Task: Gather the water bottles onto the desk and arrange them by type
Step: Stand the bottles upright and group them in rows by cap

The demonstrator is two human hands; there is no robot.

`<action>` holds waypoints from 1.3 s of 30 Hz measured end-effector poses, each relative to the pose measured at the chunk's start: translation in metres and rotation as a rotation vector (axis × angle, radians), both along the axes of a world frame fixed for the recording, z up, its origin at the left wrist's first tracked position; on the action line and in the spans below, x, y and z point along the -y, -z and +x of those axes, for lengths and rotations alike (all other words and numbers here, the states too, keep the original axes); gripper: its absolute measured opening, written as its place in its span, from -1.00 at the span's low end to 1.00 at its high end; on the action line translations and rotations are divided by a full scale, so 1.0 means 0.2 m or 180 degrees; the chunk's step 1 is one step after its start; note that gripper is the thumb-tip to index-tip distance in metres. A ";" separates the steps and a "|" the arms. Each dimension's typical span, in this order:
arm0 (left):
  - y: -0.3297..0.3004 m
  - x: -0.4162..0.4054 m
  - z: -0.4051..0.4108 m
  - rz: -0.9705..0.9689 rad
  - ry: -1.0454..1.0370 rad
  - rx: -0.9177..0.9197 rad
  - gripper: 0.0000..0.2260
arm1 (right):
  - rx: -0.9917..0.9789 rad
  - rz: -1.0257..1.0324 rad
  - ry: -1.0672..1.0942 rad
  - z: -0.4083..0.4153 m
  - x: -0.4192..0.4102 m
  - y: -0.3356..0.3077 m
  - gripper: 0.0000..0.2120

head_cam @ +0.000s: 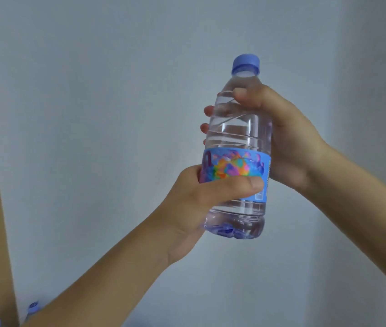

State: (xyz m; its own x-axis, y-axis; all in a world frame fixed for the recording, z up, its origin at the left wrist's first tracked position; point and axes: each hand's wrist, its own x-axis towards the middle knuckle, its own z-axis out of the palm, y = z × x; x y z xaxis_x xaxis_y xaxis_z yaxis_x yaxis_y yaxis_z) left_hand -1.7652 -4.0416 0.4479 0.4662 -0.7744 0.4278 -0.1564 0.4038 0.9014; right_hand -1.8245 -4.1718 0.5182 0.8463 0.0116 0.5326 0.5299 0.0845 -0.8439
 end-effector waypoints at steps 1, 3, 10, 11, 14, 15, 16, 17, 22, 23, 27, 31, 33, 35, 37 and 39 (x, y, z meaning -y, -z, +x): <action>0.00 0.01 -0.01 -0.0061 -0.0242 0.0023 -0.61 | -0.0014 -0.0121 0.0169 -0.01 0.00 -0.01 -0.91; 0.01 0.04 -0.03 -0.0184 -0.0701 0.0097 -0.55 | 0.0038 -0.0224 0.0520 -0.02 -0.01 -0.02 -0.90; 0.01 0.11 -0.09 -0.0240 -0.1154 0.0186 -0.59 | 0.0401 -0.0320 0.1481 -0.06 -0.05 -0.06 -0.72; 0.01 0.11 -0.09 -0.0215 -0.1048 0.0177 -0.58 | 0.0391 -0.0310 0.1484 -0.06 -0.05 -0.07 -0.75; 0.00 0.09 -0.06 -0.0138 -0.0569 0.0166 -0.57 | 0.0295 -0.0277 0.1319 -0.05 -0.02 -0.07 -0.85; 0.00 0.08 -0.05 -0.0125 -0.0308 0.0116 -0.58 | 0.0205 -0.0262 0.1158 -0.05 -0.01 -0.07 -0.88; 0.00 0.08 -0.04 -0.0114 -0.0027 0.0056 -0.59 | 0.0086 -0.0247 0.0968 -0.05 0.01 -0.07 -0.89; 0.00 0.08 -0.04 -0.0107 0.0201 0.0004 -0.60 | -0.0020 -0.0227 0.0777 -0.05 0.03 -0.07 -0.90; 0.03 0.11 -0.04 -0.0286 0.0031 0.0066 -0.62 | 0.0021 -0.0142 0.0133 -0.04 0.06 -0.06 -0.78; 0.03 0.12 -0.05 -0.0337 -0.0047 0.0078 -0.62 | 0.0042 -0.0176 0.0176 -0.04 0.07 -0.06 -0.76; 0.03 0.14 -0.06 -0.0463 -0.0629 0.0223 -0.55 | 0.0248 -0.0477 0.0988 -0.05 0.06 -0.07 -0.82; 0.05 0.17 -0.08 -0.0381 -0.1216 0.0465 -0.49 | 0.0420 -0.0339 0.1323 -0.07 0.04 -0.07 -0.74; 0.04 0.18 -0.08 -0.0355 -0.1108 0.0524 -0.50 | 0.0406 -0.0260 0.1273 -0.07 0.04 -0.08 -0.86; 0.03 0.18 -0.07 -0.0328 -0.0815 0.0508 -0.47 | 0.0310 -0.0175 0.1073 -0.07 0.06 -0.09 -0.92; 0.02 0.18 -0.06 -0.0283 -0.0344 0.0377 -0.47 | 0.0205 -0.0102 0.0792 -0.08 0.08 -0.09 -0.92; 0.03 0.18 -0.06 -0.0143 -0.0029 0.0327 -0.45 | 0.0179 -0.0054 0.0515 -0.08 0.10 -0.08 -0.91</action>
State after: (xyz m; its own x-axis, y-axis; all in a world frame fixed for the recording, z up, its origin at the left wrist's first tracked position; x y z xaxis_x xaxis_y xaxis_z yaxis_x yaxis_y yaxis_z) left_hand -1.7763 -4.0767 0.4426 0.4251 -0.7492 0.5079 -0.2509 0.4416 0.8614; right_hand -1.8410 -4.1920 0.5351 0.8066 -0.1131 0.5801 0.5819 -0.0199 -0.8130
